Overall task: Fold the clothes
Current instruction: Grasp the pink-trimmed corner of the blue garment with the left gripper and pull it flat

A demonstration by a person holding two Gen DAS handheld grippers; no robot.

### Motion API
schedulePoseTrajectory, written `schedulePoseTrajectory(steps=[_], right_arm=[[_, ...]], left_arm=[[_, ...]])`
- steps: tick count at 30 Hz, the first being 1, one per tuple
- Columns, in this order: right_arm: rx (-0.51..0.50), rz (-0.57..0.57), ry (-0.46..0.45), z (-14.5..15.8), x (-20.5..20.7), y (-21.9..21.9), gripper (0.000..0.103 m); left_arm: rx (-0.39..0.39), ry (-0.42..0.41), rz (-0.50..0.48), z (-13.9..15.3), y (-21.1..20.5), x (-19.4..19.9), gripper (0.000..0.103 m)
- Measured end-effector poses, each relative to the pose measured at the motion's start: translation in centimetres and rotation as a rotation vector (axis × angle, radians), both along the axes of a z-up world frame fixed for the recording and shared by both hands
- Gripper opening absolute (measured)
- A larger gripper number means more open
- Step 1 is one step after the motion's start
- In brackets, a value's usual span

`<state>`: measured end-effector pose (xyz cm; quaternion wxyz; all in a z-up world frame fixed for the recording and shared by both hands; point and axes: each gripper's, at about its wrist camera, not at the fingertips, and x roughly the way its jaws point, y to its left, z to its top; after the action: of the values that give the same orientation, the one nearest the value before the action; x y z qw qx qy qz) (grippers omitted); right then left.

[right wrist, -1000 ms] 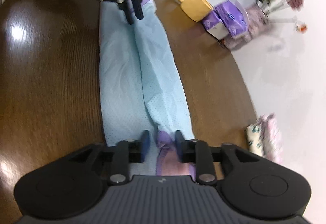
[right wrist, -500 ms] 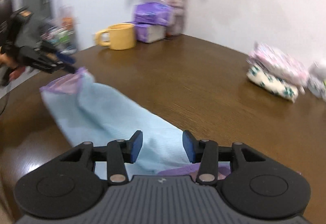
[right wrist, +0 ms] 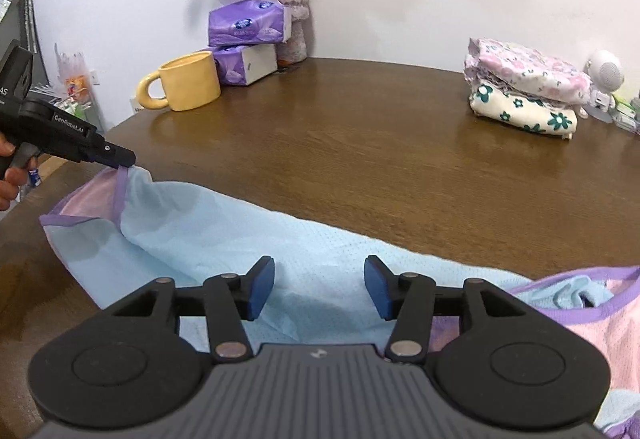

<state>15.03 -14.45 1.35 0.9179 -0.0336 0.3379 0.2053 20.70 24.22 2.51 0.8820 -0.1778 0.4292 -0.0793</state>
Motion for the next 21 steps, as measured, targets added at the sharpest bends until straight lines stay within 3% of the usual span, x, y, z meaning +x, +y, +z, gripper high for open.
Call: schedulePoseTrajectory(steps=[5, 12, 18, 21], right_arm=[[0.004, -0.032, 0.011, -0.6, 0.0, -0.3, 0.052], [-0.014, -0.035, -0.009, -0.9, -0.3, 0.1, 0.057], [-0.012, -0.032, -0.047, -0.4, -0.8, 0.1, 0.059], [-0.034, -0.023, -0.084, 0.2, -1.2, 0.3, 0.059]], left_arm=[[0.036, -0.046, 0.047, -0.2, 0.2, -1.1, 0.001], [-0.024, -0.070, 0.091, -0.5, 1.1, -2.0, 0.003], [-0.030, -0.116, 0.102, 0.6, 1.2, -3.1, 0.020], [-0.050, -0.093, 0.088, 0.4, 1.0, -2.9, 0.021]])
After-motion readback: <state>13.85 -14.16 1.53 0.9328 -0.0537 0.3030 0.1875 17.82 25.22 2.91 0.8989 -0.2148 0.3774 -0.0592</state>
